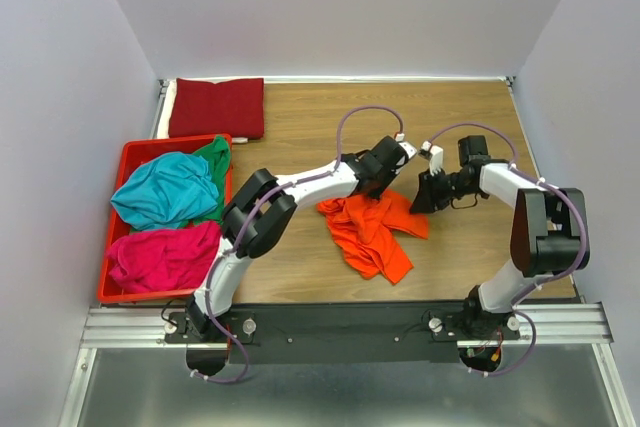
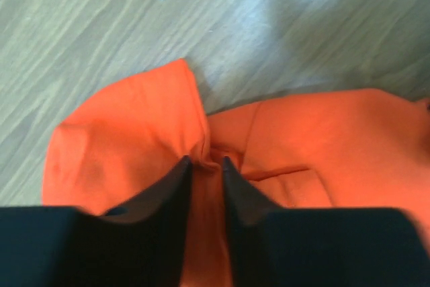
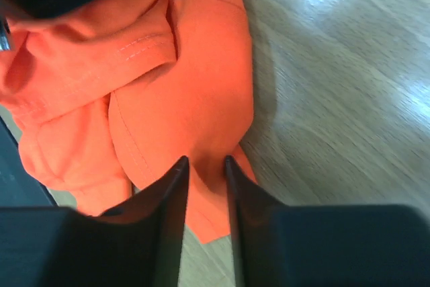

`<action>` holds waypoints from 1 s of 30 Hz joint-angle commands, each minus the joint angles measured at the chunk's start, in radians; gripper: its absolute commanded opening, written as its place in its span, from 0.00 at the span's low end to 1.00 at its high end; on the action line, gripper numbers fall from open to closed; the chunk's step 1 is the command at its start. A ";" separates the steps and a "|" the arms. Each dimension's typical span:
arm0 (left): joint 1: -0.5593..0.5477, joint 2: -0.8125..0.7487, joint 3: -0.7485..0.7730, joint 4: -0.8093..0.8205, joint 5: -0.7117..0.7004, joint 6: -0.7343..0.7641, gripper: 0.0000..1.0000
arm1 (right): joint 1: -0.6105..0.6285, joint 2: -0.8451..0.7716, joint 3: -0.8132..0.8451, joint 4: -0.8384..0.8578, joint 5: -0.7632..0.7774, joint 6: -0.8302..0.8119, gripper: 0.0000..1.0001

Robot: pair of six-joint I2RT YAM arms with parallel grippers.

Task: Fold and stack the t-shirts
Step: Flatten the tshirt out

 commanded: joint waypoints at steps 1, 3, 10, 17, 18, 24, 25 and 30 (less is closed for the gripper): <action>-0.007 -0.022 0.017 -0.025 -0.057 -0.002 0.19 | 0.027 0.027 0.031 0.004 0.027 0.026 0.27; -0.007 -0.039 0.016 -0.023 -0.043 -0.002 0.01 | 0.026 0.019 0.035 0.004 0.027 0.029 0.10; 0.039 -0.209 -0.069 0.058 0.042 -0.017 0.00 | 0.027 -0.056 0.060 -0.001 0.041 0.035 0.00; 0.123 -0.493 -0.084 0.118 0.117 0.029 0.00 | 0.025 -0.238 0.256 -0.102 0.170 0.035 0.00; 0.140 -0.516 -0.074 0.125 0.130 0.032 0.00 | 0.024 -0.251 0.300 -0.119 0.187 0.027 0.00; 0.280 -0.623 0.104 0.205 0.313 0.023 0.00 | 0.016 -0.306 0.659 -0.187 0.358 0.012 0.00; 0.298 -0.629 0.136 0.205 0.336 0.017 0.00 | 0.010 -0.304 0.713 -0.187 0.377 0.015 0.00; 0.378 -0.626 0.402 0.251 0.454 -0.035 0.00 | -0.028 -0.294 0.986 -0.193 0.409 0.053 0.00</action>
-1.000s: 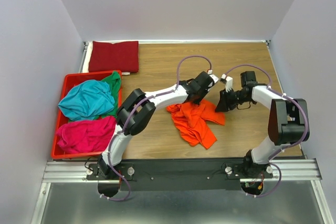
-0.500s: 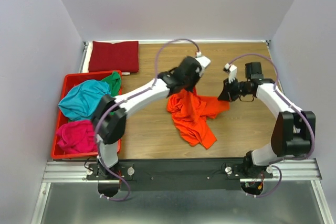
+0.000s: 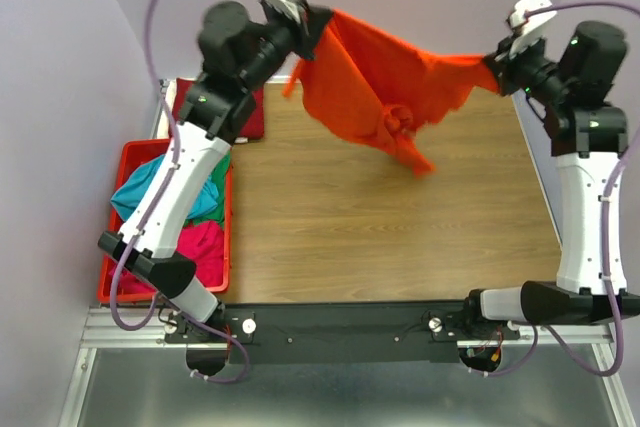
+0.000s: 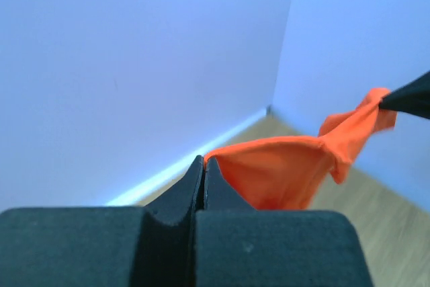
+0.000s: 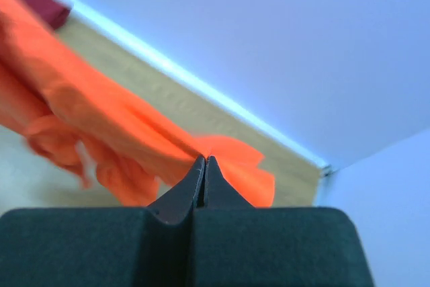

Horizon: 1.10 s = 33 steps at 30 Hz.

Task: Fold and stack the t-shirts
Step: Flatten the tshirt out

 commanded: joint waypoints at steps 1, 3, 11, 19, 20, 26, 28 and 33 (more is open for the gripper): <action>0.043 -0.038 0.174 0.094 0.157 -0.045 0.00 | -0.019 -0.018 0.144 -0.039 0.094 0.029 0.01; 0.049 -0.066 0.181 0.109 0.182 -0.036 0.00 | -0.020 -0.036 0.184 -0.039 0.112 0.030 0.00; 0.054 -0.367 -0.356 0.124 0.170 0.027 0.00 | -0.020 -0.292 -0.010 -0.225 -0.015 -0.182 0.01; 0.060 -0.616 -0.968 0.177 0.227 -0.083 0.00 | -0.052 -0.470 -0.359 -0.271 0.037 -0.235 0.01; 0.060 -0.626 -0.974 0.177 0.240 -0.088 0.00 | -0.058 -0.472 -0.357 -0.277 0.010 -0.226 0.00; 0.060 -0.606 -0.902 0.210 0.395 -0.077 0.00 | -0.077 -0.493 -0.336 -0.342 -0.081 -0.250 0.00; 0.052 -0.584 -0.861 0.209 0.447 -0.077 0.00 | -0.089 -0.504 -0.310 -0.384 -0.147 -0.290 0.00; -0.035 -0.523 -0.679 0.175 0.564 -0.051 0.00 | -0.146 -0.530 -0.206 -0.476 -0.234 -0.378 0.00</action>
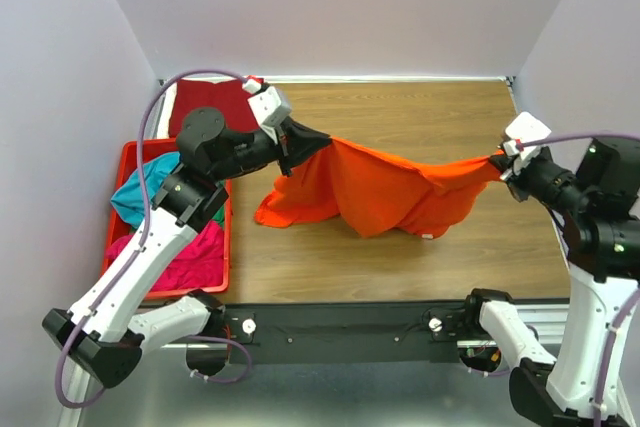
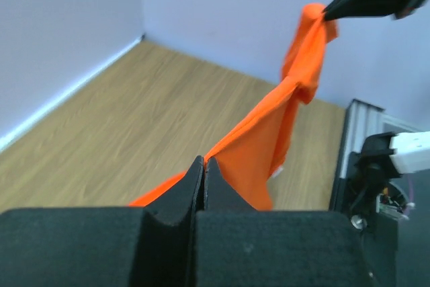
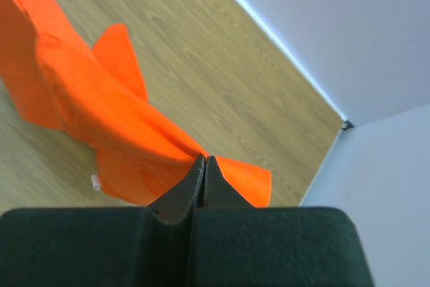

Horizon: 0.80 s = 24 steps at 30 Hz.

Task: Fold and stack the t-shirts
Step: Flatten the tshirt out

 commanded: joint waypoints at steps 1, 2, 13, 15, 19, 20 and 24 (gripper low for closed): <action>-0.075 0.041 0.186 -0.018 0.133 0.034 0.00 | -0.049 -0.029 0.133 -0.079 -0.107 -0.074 0.00; -0.099 0.063 0.228 -0.041 0.125 0.048 0.00 | -0.062 -0.028 0.161 -0.086 -0.115 -0.074 0.01; -0.297 0.064 0.546 -0.105 -0.039 0.041 0.00 | -0.184 0.104 0.621 0.034 -0.092 0.102 0.00; -0.297 0.037 0.528 -0.092 -0.103 0.058 0.00 | -0.185 0.127 0.650 0.057 -0.080 0.134 0.00; -0.297 -0.002 0.375 -0.001 -0.264 0.093 0.00 | -0.185 0.172 0.591 0.077 -0.112 0.150 0.00; -0.297 -0.002 0.344 0.018 -0.296 0.097 0.00 | -0.185 0.175 0.550 0.088 -0.127 0.151 0.00; -0.218 0.027 0.143 0.202 -0.373 0.003 0.00 | -0.186 0.183 0.297 0.213 -0.234 0.188 0.00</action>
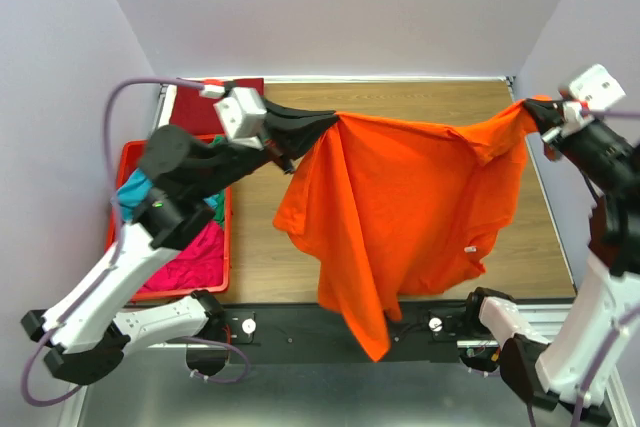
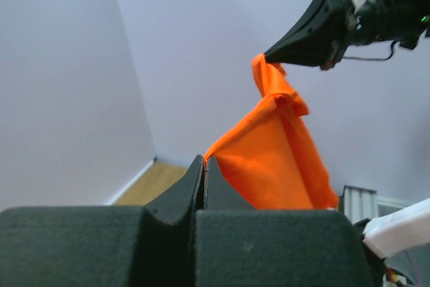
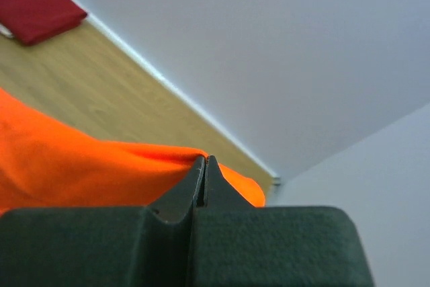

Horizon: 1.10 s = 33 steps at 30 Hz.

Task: Fold and stack the t-shirts
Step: Flatten the tshirt out

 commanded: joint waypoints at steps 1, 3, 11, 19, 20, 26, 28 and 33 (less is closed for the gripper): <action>0.099 0.067 -0.231 0.183 -0.112 -0.099 0.00 | -0.007 0.064 -0.214 0.153 -0.094 0.071 0.01; 0.205 0.127 -0.325 0.276 -0.040 -0.160 0.00 | -0.007 0.093 -0.370 0.230 -0.155 0.126 0.00; 0.406 0.713 -0.042 0.260 -0.064 -0.260 0.53 | 0.264 0.508 -0.558 0.666 0.309 0.267 0.36; 0.419 0.807 0.242 -0.010 -0.348 -0.072 0.64 | 0.291 0.527 -0.601 0.756 0.475 0.333 0.80; 0.416 0.737 0.184 -0.012 -0.334 -0.047 0.64 | 0.285 0.486 -0.654 0.726 0.459 0.297 0.87; 0.411 0.502 -0.164 -0.064 -0.219 0.010 0.64 | 0.211 0.453 -0.786 0.525 0.317 0.203 0.86; 0.411 0.418 -0.288 -0.073 -0.178 0.008 0.64 | 0.144 0.479 -0.819 0.467 0.264 0.175 0.85; 0.411 0.283 -0.414 -0.098 -0.128 0.017 0.63 | 0.113 0.564 -0.816 0.410 0.303 0.149 0.77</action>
